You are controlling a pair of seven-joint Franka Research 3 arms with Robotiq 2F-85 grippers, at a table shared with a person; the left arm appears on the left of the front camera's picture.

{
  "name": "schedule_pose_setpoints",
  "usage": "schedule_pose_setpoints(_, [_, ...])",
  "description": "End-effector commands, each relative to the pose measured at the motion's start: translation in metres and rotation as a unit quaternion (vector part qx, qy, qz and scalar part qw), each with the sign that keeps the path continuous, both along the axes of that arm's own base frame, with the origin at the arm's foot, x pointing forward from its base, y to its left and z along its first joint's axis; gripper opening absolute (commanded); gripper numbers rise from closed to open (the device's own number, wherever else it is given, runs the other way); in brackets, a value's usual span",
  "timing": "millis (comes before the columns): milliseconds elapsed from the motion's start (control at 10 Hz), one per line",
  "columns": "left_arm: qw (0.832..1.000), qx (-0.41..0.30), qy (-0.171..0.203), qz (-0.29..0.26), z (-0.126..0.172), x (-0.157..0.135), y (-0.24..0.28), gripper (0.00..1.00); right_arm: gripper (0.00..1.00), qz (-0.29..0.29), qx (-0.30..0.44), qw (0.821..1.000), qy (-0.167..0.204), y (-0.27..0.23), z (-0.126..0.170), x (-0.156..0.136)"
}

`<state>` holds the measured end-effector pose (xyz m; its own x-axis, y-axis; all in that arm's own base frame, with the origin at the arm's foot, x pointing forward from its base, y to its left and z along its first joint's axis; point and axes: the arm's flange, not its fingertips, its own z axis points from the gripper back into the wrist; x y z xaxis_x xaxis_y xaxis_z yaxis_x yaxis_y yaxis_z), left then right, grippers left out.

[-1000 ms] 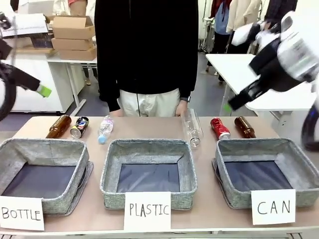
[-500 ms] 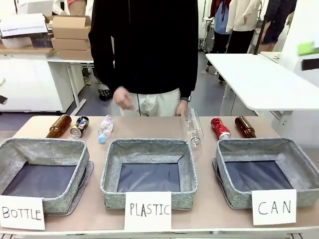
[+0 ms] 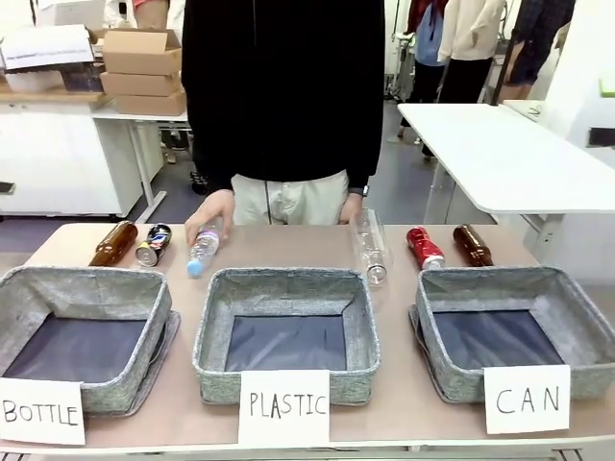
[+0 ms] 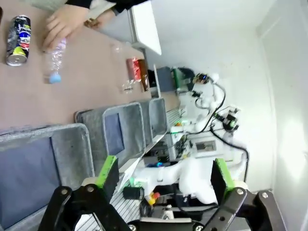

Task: Sort the can waste into the basket.
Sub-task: Pick up the can waste from the table and place it in the right Fabric basket.

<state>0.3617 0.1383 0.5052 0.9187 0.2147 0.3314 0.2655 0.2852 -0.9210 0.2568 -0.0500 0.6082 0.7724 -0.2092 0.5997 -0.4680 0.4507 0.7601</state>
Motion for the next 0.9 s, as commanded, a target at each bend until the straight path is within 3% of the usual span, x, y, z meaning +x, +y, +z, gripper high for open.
schedule_pose_setpoints(0, [0.999, 0.026, -0.024, -0.019, 0.008, -0.005, 0.001, 1.00, 1.00, 0.006, -0.007, 1.000, -0.019, 0.001, 0.005, -0.004])
schedule_pose_setpoints(600, [0.999, 0.026, -0.024, -0.019, 0.008, -0.005, 0.001, 1.00, 1.00, 0.006, -0.007, 1.000, -0.019, 0.001, 0.005, -0.004])
schedule_pose_setpoints(700, [0.999, 0.026, -0.024, -0.019, 0.008, -0.005, 0.001, 1.00, 1.00, 0.000, -0.008, 1.000, -0.006, 0.000, 0.001, -0.007])
schedule_pose_setpoints(800, [0.999, 0.026, -0.024, -0.019, 0.008, -0.005, 0.001, 1.00, 1.00, -0.030, -0.210, 0.964, 0.159, 0.029, 0.014, 0.018])
